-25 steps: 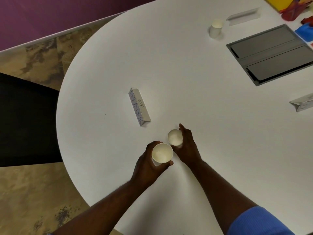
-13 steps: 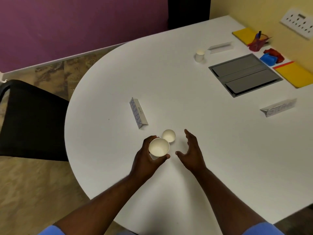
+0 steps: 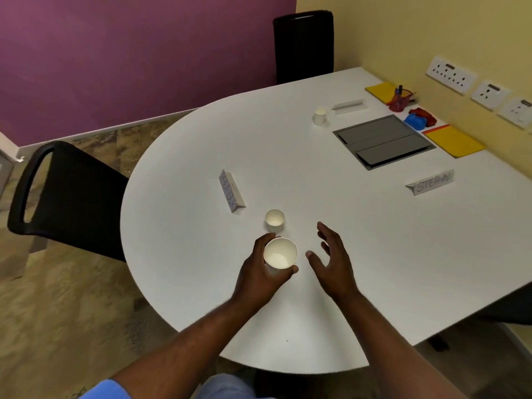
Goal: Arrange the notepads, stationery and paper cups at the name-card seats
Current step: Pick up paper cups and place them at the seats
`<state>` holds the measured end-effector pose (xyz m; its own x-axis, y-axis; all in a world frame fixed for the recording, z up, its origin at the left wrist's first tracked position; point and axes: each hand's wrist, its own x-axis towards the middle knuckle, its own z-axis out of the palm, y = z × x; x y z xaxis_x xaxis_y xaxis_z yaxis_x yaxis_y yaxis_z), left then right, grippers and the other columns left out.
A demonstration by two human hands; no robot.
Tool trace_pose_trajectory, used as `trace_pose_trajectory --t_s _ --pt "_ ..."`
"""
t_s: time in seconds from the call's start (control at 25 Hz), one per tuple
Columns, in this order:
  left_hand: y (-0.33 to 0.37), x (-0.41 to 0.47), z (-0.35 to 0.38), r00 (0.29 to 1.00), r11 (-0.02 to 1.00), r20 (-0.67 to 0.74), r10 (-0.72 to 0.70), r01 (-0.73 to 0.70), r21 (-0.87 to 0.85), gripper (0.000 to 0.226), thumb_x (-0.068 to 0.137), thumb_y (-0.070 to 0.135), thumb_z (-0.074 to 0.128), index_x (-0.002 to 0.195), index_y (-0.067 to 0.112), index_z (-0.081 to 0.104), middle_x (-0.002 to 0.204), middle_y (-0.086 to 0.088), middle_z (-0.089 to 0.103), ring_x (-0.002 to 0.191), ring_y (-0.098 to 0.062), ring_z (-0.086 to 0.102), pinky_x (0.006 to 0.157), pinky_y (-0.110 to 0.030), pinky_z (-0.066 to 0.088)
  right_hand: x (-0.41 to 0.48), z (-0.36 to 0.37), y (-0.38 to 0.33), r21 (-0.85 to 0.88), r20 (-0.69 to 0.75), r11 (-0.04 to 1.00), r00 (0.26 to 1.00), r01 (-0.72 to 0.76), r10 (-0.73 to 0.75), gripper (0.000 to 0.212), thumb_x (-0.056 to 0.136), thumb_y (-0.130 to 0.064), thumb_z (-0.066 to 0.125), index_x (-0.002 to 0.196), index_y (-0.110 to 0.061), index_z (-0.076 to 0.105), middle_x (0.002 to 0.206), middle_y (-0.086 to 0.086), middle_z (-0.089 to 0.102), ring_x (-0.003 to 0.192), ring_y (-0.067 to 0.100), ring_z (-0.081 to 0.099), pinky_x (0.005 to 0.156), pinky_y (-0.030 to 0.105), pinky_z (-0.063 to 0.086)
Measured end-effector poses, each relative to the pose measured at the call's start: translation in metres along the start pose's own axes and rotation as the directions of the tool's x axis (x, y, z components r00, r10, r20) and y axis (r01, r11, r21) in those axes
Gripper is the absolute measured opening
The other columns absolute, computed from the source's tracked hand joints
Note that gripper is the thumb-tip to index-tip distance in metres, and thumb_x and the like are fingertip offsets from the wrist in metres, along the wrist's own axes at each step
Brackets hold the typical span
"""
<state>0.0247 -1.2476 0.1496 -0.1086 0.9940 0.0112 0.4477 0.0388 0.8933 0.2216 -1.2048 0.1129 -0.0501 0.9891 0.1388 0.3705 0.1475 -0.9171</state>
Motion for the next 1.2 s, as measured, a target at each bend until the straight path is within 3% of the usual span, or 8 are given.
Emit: trace_pose_trajectory --t_s 0.2,0.36,0.48,0.6,0.8,1.0,1.2 --pt "0.010 -0.034 0.003 0.992 0.997 0.101 0.080 -0.078 -0.019 0.081 0.066 0.063 0.083 0.128 0.067 0.032 0.124 0.045 0.052 0.115 0.015 0.053 0.085 -0.002 0.044 -0.046 -0.010 -0.036 0.036 -0.033 0.999 0.999 0.016 -0.015 0.067 0.092 -0.037 0.067 0.152 -0.025 0.041 0.147 -0.010 0.049 0.139 0.012 0.047 0.113 0.040 0.044" --pt "0.005 -0.067 0.007 0.986 0.994 0.142 0.084 -0.073 -0.081 0.084 0.063 0.067 0.081 0.134 0.057 0.037 0.127 0.035 0.056 0.116 0.005 0.058 0.087 -0.006 0.048 -0.102 -0.006 -0.052 -0.001 0.023 1.000 0.999 0.032 -0.031 0.079 0.084 -0.052 0.077 0.151 -0.034 0.040 0.149 -0.016 0.047 0.140 0.012 0.046 0.111 0.035 0.043" --pt "0.003 -0.096 0.021 0.980 0.990 0.185 0.075 -0.051 -0.133 0.085 0.058 0.065 0.086 0.129 0.058 0.040 0.122 0.035 0.061 0.108 0.009 0.061 0.080 -0.008 0.050 -0.142 -0.006 -0.057 -0.047 0.004 0.999 1.000 -0.024 0.024 0.087 0.074 -0.062 0.081 0.148 -0.034 0.044 0.145 -0.021 0.050 0.136 0.006 0.049 0.108 0.031 0.045" --pt "0.012 -0.120 0.040 0.963 0.988 0.251 0.095 -0.061 -0.139 0.082 0.060 0.063 0.088 0.126 0.063 0.039 0.118 0.035 0.063 0.102 0.009 0.063 0.072 -0.007 0.049 -0.170 -0.024 -0.061 -0.068 -0.068 0.995 0.996 -0.070 0.066 0.090 0.069 -0.060 0.084 0.146 -0.035 0.046 0.140 -0.024 0.053 0.131 0.002 0.051 0.106 0.027 0.046" --pt "0.040 -0.134 0.077 0.933 0.986 0.329 0.144 -0.108 -0.126 0.082 0.061 0.060 0.088 0.126 0.066 0.037 0.118 0.036 0.063 0.103 0.008 0.064 0.074 -0.008 0.050 -0.190 -0.069 -0.061 -0.045 -0.151 0.993 0.983 -0.111 0.103 0.092 0.069 -0.051 0.087 0.147 -0.047 0.039 0.132 -0.025 0.055 0.125 -0.003 0.051 0.084 -0.001 0.042" --pt "0.073 -0.134 0.143 0.925 0.983 0.343 0.165 -0.123 -0.140 0.086 0.059 0.061 0.086 0.132 0.058 0.039 0.124 0.033 0.061 0.108 0.005 0.064 0.080 -0.016 0.055 -0.192 -0.135 -0.043 -0.033 -0.250 0.994 0.964 -0.103 0.091 0.088 0.072 -0.052 0.083 0.147 -0.048 0.038 0.129 -0.020 0.055 0.121 -0.002 0.053 0.080 -0.002 0.042" --pt "0.125 -0.143 0.253 0.929 0.982 0.328 0.169 -0.133 -0.131 0.074 0.065 0.061 0.084 0.126 0.059 0.044 0.122 0.031 0.063 0.107 0.004 0.065 0.078 -0.017 0.055 -0.190 -0.248 0.005 -0.071 -0.266 0.992 0.961 -0.101 0.078 0.092 0.069 -0.064 0.082 0.148 -0.047 0.036 0.131 -0.026 0.053 0.124 -0.002 0.052 0.092 0.006 0.044"
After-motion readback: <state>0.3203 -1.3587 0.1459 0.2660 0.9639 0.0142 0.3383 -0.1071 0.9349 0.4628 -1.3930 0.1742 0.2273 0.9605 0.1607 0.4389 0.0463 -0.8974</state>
